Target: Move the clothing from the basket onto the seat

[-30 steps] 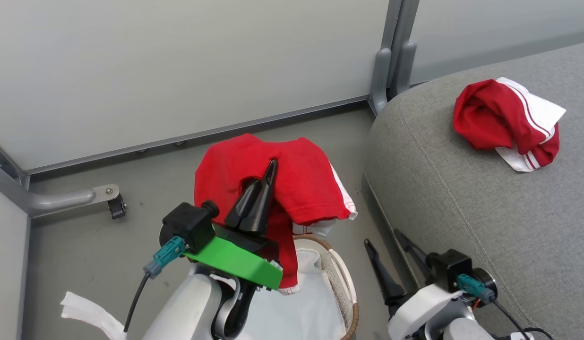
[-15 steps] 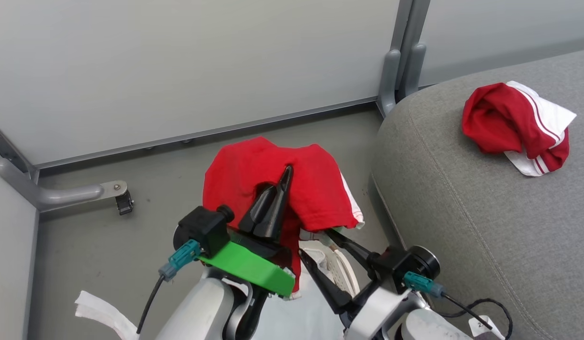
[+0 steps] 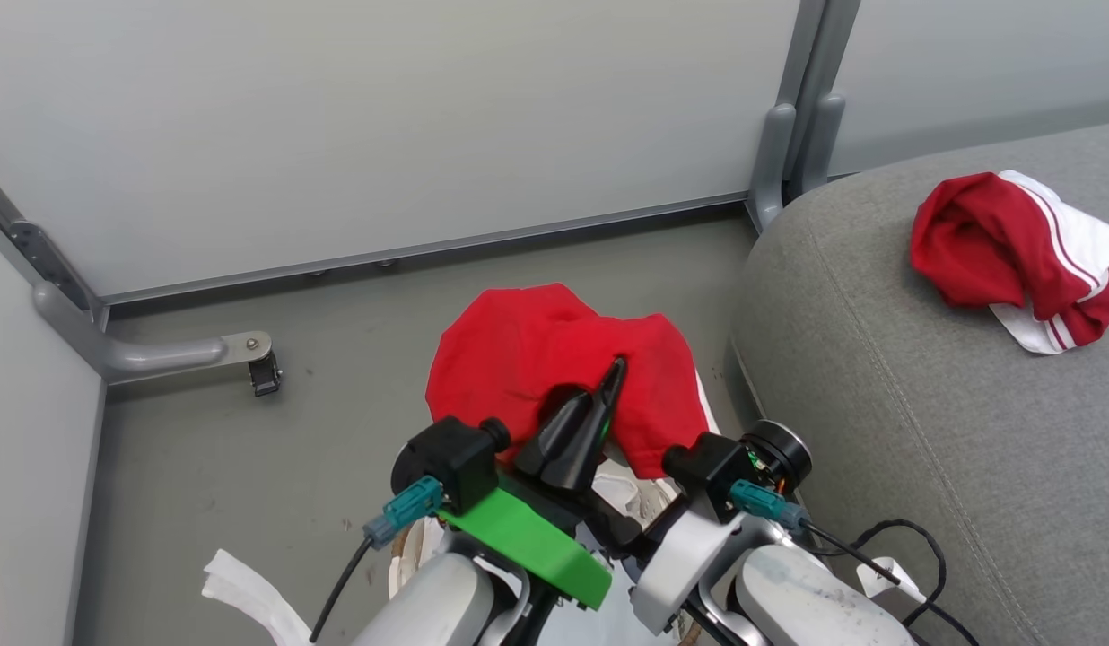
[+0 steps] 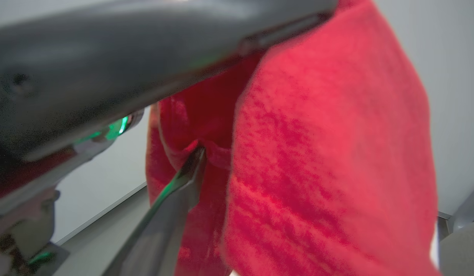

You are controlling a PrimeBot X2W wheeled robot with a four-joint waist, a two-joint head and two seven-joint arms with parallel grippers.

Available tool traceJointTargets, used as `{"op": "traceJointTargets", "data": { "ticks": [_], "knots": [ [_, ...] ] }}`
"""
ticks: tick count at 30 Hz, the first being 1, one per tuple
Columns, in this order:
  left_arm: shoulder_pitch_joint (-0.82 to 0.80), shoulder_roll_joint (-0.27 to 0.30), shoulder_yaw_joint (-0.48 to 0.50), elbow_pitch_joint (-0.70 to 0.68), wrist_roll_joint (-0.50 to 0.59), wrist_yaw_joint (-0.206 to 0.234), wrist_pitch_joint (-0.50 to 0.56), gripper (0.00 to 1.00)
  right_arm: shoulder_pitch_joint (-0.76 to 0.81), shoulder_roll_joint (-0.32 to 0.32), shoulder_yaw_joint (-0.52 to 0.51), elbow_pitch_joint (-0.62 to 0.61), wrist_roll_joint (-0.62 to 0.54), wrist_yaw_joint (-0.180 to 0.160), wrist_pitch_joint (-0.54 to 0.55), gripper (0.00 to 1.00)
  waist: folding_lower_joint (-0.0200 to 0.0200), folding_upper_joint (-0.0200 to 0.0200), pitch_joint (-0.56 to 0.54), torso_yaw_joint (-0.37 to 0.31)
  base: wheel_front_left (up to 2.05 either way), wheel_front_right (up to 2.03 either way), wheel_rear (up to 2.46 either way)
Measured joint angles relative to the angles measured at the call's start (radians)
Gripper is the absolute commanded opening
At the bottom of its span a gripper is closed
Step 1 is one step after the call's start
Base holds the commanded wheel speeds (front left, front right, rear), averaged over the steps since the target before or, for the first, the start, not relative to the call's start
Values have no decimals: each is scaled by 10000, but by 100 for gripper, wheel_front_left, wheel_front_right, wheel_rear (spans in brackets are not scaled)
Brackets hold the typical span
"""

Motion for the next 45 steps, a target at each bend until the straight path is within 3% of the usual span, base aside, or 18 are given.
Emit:
{"op": "traceJointTargets", "data": {
  "ticks": [8, 9, 11, 23, 24, 25, 26, 35, 45],
  "knots": [
    [-120, -6, -667, -161, -408, 0, 0, 0, -327, 249, 299, 454, -63, 0, 0, 100, 0, 0, -15, 247, 0, 0, 0],
    [-124, -4, -725, -171, -456, 0, 0, 0, -358, 276, 295, 504, -61, 0, 2, 95, 0, 0, -18, 283, 0, 0, 0],
    [-139, 2, -802, -174, -512, 0, 0, 0, -398, 313, 284, 568, -12, 0, 0, 0, 0, 0, -26, 347, 0, 0, 0],
    [-156, 6, -686, -105, -617, 10, 2, 0, -209, 416, -290, 608, -27, 13, -2, 0, 0, 0, -70, 441, 0, 0, 0],
    [-149, 6, -662, -138, -594, 0, 0, 27, -184, 349, -397, 623, -59, 2, 6, 0, 0, 0, -68, 407, 0, 0, 0],
    [-143, -4, -665, -127, -594, 0, 0, 82, -155, 297, -464, 610, -98, 0, 6, 0, 1, 0, -65, 377, 0, 0, 0],
    [-121, -12, -642, -125, -562, 0, 0, 100, -94, 234, -525, 616, -113, 0, 6, 0, 0, 0, -61, 335, 0, 0, 0],
    [24, -13, -234, -155, -291, -2, 2, 100, 208, 56, -1064, 483, -280, 0, 10, 0, 0, 0, 5, -319, 0, 0, 0],
    [35, -19, 86, -173, -48, -2, 0, 100, 362, -211, -1739, 178, -318, 0, 10, 0, 0, 0, 243, -1664, 0, 0, 0]
  ]
}}
